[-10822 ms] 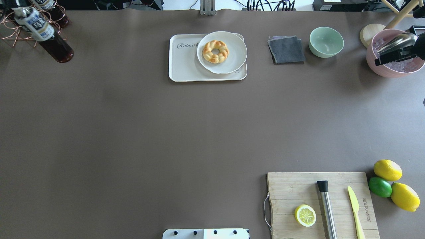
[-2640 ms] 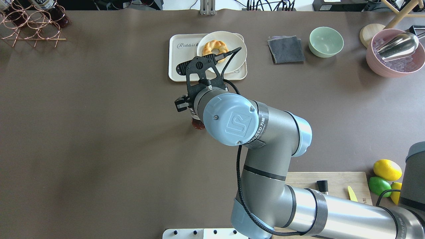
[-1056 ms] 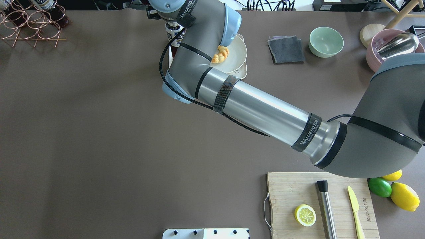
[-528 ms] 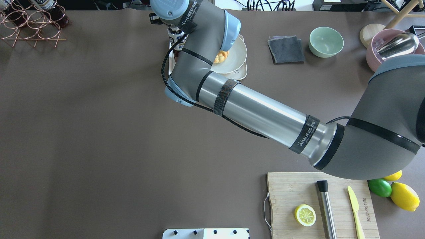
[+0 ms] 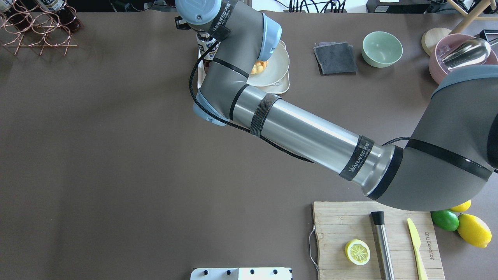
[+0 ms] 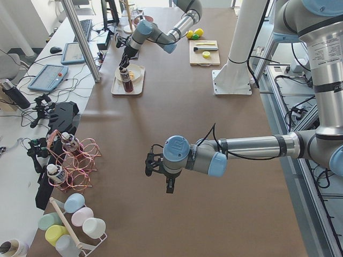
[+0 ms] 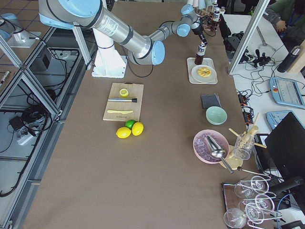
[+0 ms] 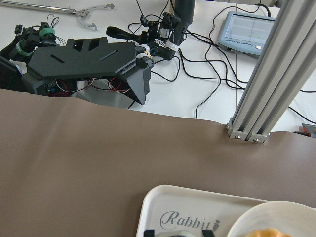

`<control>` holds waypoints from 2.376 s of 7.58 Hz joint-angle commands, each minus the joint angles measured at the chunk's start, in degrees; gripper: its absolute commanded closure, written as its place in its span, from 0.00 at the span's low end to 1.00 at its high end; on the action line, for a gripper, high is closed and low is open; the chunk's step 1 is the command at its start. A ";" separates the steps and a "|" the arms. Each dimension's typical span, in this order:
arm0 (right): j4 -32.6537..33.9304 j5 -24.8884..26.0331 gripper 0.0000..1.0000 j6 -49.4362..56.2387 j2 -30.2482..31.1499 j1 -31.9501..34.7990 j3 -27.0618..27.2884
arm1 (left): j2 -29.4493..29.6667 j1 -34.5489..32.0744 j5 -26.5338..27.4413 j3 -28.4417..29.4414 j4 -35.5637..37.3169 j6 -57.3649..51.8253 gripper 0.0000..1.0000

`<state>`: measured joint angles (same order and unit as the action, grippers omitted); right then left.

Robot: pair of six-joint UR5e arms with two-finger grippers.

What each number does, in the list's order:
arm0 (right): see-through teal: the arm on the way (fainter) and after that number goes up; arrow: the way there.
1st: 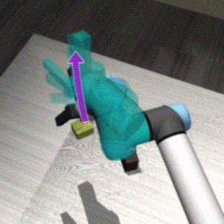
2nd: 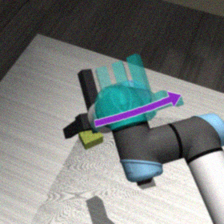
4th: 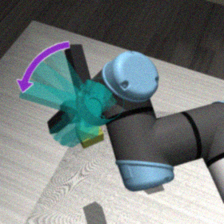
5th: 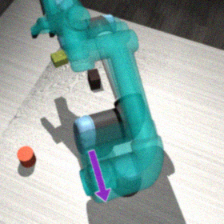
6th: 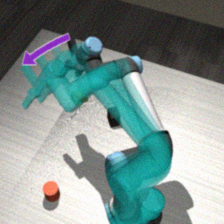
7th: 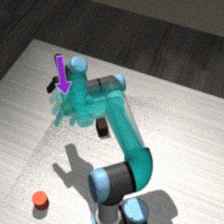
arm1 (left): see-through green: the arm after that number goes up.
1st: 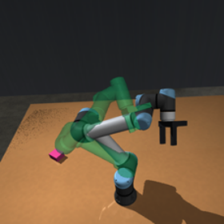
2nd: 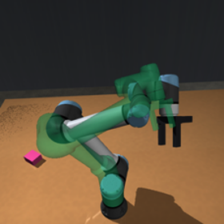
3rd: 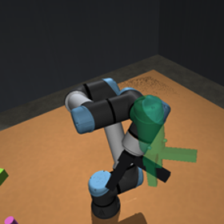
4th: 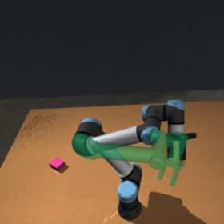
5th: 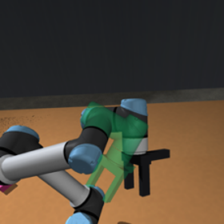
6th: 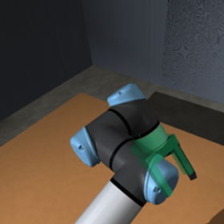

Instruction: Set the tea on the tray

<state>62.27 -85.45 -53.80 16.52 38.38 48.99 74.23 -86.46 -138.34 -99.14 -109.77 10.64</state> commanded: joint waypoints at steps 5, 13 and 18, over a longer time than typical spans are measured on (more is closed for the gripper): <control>9.89 -17.77 0.00 -0.88 1.66 9.23 6.26 | -1.01 -1.69 -3.07 -0.44 0.17 -0.09 0.01; 40.97 -36.89 0.00 34.85 48.25 29.27 54.49 | 16.53 -4.84 9.75 -1.49 33.59 -24.50 0.01; 42.67 -34.96 0.00 67.48 73.20 45.44 54.74 | 14.99 -4.86 9.14 -2.81 33.74 -24.70 0.01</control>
<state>104.84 -120.93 4.71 84.18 77.99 105.17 90.05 -91.28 -129.25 -101.68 -76.05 -13.90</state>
